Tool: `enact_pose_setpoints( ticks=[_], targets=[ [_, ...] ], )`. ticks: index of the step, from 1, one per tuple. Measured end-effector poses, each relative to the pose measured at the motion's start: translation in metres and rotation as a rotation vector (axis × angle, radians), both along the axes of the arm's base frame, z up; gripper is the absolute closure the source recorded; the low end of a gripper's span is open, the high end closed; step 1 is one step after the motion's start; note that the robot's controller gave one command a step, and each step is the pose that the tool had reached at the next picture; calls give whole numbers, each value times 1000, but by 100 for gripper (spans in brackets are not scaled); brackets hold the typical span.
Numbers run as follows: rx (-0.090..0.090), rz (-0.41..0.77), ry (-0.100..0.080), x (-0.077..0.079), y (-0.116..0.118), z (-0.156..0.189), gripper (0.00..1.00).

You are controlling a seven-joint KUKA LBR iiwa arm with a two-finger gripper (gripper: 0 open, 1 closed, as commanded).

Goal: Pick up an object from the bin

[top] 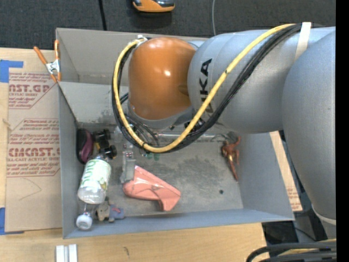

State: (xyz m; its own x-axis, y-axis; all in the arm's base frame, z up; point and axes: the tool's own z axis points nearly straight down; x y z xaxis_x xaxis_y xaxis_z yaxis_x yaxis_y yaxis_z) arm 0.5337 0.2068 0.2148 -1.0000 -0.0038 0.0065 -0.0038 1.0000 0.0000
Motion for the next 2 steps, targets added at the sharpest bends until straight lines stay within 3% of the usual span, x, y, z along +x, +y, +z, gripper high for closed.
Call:
enact_pose_setpoints(
  ticks=[1,2],
  targets=[
    [2,-3,-8,2,-1,5,0],
    [2,-66,-7,20,-24,23,0]
  ],
)
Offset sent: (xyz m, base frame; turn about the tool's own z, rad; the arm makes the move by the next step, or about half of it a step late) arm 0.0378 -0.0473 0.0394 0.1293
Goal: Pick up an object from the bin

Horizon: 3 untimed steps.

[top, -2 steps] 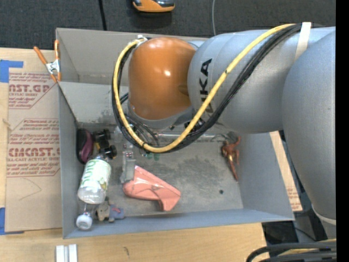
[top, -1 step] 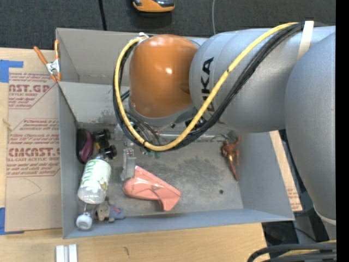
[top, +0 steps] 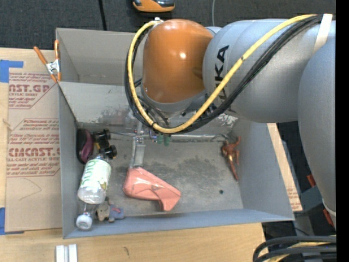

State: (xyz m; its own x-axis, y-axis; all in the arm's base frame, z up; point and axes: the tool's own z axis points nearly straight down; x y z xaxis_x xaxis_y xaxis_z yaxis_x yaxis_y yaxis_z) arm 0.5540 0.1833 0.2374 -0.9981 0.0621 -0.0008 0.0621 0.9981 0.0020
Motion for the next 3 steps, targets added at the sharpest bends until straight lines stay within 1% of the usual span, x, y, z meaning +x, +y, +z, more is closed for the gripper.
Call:
enact_pose_setpoints(
  ticks=[1,2,3],
  targets=[
    [-3,96,-1,-25,30,14,0],
    [0,116,-1,-25,27,44,0],
    [0,-141,-2,-23,2,56,0]
  ],
)
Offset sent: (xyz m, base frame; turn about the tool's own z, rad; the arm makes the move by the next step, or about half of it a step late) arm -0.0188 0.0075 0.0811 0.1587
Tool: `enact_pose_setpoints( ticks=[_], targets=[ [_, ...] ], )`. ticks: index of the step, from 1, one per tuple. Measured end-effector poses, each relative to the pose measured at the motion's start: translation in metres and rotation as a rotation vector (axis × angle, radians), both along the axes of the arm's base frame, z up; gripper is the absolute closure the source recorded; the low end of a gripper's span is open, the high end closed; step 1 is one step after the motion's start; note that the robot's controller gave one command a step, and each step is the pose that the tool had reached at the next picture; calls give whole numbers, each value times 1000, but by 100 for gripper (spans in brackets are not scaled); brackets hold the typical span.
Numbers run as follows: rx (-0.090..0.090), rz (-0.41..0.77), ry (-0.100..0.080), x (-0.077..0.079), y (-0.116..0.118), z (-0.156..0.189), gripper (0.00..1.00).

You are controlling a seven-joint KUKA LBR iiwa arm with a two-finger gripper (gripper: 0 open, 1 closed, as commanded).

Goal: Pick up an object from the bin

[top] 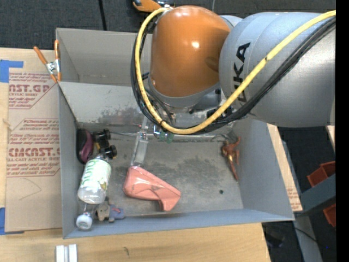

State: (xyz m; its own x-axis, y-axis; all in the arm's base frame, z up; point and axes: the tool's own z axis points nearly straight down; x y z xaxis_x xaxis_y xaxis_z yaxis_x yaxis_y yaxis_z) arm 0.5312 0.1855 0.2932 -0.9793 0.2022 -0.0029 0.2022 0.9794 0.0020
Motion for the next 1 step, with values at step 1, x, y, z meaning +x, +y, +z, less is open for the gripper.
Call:
enact_pose_setpoints(
  ticks=[1],
  targets=[
    [-2,129,0,-12,14,-7,0]
  ],
)
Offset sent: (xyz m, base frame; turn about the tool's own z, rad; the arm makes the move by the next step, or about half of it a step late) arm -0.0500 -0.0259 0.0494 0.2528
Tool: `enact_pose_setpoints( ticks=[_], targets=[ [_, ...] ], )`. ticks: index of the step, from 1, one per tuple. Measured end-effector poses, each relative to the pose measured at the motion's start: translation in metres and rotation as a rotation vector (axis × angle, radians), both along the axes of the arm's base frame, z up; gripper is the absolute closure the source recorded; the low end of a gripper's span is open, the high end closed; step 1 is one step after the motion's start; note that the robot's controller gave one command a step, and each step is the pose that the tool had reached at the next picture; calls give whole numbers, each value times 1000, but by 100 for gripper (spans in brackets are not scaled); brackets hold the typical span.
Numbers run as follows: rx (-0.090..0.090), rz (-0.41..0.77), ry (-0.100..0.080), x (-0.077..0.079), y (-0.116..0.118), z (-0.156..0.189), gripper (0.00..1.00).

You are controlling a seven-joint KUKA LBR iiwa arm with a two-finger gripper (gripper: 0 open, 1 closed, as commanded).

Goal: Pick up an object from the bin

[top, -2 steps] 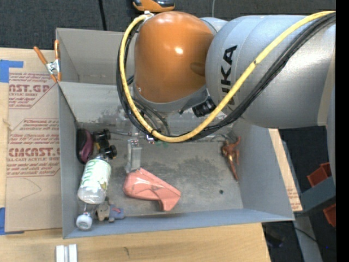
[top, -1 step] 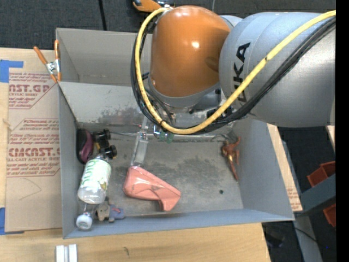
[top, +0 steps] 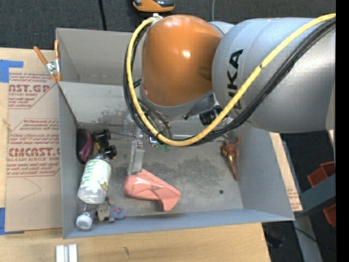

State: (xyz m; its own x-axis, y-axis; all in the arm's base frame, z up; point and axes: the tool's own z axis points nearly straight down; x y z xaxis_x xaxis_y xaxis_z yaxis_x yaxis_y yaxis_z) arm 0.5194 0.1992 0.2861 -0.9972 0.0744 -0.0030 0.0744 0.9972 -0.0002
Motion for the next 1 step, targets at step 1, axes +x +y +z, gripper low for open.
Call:
enact_pose_setpoints(
  ticks=[1],
  targets=[
    [1,154,1,-13,-5,15,0]
  ],
)
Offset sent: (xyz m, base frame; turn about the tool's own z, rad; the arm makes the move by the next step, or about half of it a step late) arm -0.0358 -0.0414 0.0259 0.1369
